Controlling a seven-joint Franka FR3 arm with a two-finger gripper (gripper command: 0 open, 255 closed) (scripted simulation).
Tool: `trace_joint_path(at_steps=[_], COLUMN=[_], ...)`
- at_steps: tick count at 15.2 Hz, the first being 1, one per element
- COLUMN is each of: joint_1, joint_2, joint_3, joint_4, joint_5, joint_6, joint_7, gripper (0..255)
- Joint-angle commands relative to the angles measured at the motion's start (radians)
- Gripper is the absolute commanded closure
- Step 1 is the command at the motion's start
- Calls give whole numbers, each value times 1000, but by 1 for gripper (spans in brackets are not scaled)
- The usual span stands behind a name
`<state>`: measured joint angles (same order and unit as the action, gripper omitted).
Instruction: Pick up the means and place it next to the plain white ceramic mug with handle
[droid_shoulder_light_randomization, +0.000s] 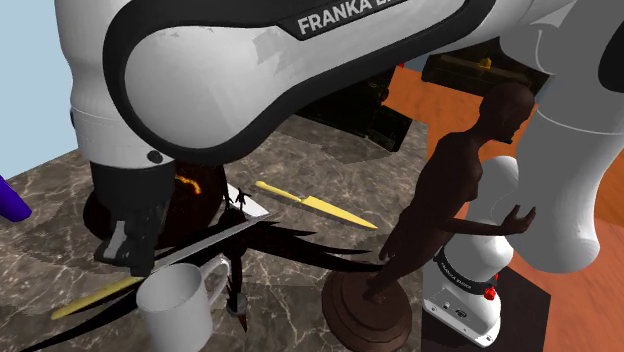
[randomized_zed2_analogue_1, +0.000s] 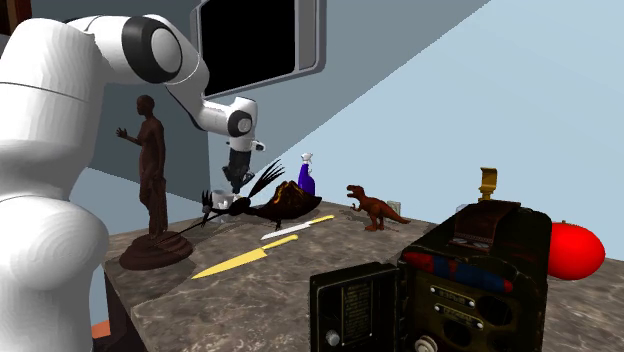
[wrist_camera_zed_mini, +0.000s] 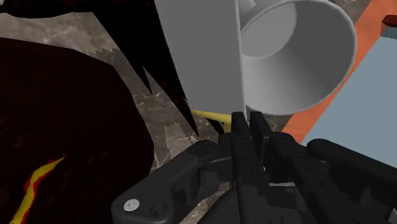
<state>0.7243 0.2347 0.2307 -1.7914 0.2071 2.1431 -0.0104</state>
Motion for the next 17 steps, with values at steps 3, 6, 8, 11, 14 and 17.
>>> trace_joint_path(at_steps=[3,6,8,11,14,17], joint_1=[-2,-2,-11,-14,-7,2], joint_2=[18,8,94,153,172,197], joint_3=[-2,-2,0,2,4,5], joint_4=[-2,5,93,144,132,122], joint_5=[-3,-1,19,29,27,25], joint_6=[-54,7,-3,-1,31,67], joint_7=[-5,-4,-38,-55,-54,-53], gripper=[255,0,0,0,0,0])
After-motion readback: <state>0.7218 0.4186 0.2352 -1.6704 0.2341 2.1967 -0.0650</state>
